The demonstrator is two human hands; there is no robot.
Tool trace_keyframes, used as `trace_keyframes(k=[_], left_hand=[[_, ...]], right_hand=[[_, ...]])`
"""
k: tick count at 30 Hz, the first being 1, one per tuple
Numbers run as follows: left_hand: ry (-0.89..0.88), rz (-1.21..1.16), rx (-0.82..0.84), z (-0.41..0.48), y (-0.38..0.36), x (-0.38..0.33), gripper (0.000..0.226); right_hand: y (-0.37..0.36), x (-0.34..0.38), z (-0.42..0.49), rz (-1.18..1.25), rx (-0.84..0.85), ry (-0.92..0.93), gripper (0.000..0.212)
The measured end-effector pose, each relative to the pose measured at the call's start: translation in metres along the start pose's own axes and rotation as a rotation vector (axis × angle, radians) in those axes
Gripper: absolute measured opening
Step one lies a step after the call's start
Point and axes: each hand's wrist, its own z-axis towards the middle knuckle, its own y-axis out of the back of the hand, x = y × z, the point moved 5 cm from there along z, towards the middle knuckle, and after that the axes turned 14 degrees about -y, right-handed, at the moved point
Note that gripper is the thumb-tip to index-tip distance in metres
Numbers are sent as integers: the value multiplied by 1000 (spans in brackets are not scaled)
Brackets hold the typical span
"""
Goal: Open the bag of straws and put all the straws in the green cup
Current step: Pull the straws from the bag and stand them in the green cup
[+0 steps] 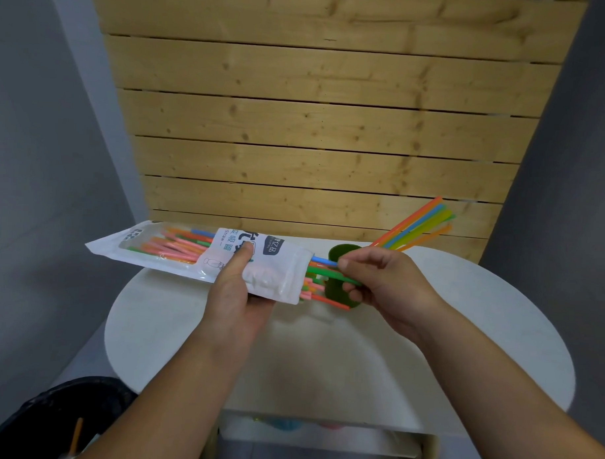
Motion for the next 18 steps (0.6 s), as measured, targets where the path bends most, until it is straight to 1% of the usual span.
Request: trace_keyframes(k=[2,5,7,9,11,12,15,17,18], left_hand=[[7,-7,3,2,2,-2,50],[11,-31,-19,3,3,-4,51],[16,-51,-37,2,2,-4,48],[22,-65,-50,0,0,-5,40],[23,-80,-63,0,-2,-7,27],[20,-91,-66,0,-2,-8,24],[1,-111,-72,1,-2,-11,34],[-1,-106,-69,0,-4,-10,36],[4,-103,-68,-1,-5,-9,37]], right_hand=[[7,1,1,6,-22,4,4],[8,-1,0,50,2,-15,13],[4,-4,-2,74,33,-39,27],[1,-6,-3,87,55,-35,44],[-1,-11,-2,15,47,5,60],[-2,-12,-3,-47,44,28,64],[-12,-22,-6,-201,96,29,65],[-22,-27,-9,-224,125,6,70],[-27,-27,-10,-220,114,16,69]])
